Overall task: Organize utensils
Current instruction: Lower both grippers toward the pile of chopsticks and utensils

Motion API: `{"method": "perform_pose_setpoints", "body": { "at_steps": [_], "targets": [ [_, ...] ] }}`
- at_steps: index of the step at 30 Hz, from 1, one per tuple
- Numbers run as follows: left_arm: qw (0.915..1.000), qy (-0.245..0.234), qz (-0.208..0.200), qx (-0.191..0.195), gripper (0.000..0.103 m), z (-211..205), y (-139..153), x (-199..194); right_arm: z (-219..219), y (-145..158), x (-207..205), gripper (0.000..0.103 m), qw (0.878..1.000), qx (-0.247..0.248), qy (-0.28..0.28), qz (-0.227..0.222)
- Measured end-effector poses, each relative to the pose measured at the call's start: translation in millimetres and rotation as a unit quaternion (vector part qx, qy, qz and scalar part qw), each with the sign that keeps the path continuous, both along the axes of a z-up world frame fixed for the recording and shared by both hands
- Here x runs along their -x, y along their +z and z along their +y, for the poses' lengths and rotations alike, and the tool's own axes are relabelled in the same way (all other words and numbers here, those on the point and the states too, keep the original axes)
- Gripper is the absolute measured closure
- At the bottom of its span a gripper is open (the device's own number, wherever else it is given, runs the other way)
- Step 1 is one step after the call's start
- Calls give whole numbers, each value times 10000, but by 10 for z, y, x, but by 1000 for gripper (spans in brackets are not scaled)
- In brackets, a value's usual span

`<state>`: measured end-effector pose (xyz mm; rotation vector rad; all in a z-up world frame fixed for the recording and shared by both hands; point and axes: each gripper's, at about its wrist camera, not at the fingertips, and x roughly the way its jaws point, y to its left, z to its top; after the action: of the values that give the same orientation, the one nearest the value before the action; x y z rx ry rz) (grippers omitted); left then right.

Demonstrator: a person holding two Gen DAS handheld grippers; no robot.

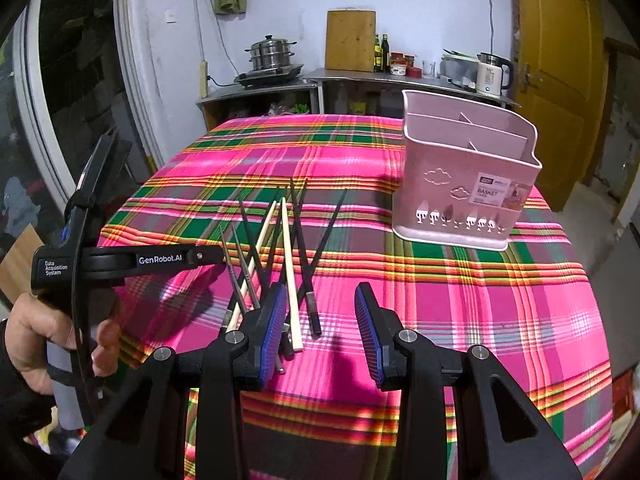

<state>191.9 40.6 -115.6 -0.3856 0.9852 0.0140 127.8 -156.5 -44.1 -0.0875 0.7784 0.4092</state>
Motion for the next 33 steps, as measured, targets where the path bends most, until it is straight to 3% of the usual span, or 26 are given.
{"method": "perform_pose_setpoints", "body": {
  "at_steps": [11, 23, 27, 29, 31, 33],
  "targets": [
    [9995, 88, 70, -303, 83, -83, -2, -117, -26, -27, -4, 66, 10000, -30, -42, 26],
    [9990, 328, 217, -197, 84, -113, 8, -220, -38, -7, 44, 66, 10000, -26, -90, -15],
    [9975, 340, 201, -580, 84, -142, 9, -246, -38, 3, 59, 66, 10000, -13, -85, -41],
    [9967, 278, 318, -700, 96, -122, -16, -260, -31, 9, 57, 66, 10000, -9, -86, -42],
    [9963, 184, 277, -799, 100, -88, -18, -246, -34, 7, 55, 66, 10000, -4, -78, -49],
    [9975, 92, 242, -657, 101, -15, -25, -220, -25, 9, 54, 66, 10000, 7, -63, -56]
  ]
}}
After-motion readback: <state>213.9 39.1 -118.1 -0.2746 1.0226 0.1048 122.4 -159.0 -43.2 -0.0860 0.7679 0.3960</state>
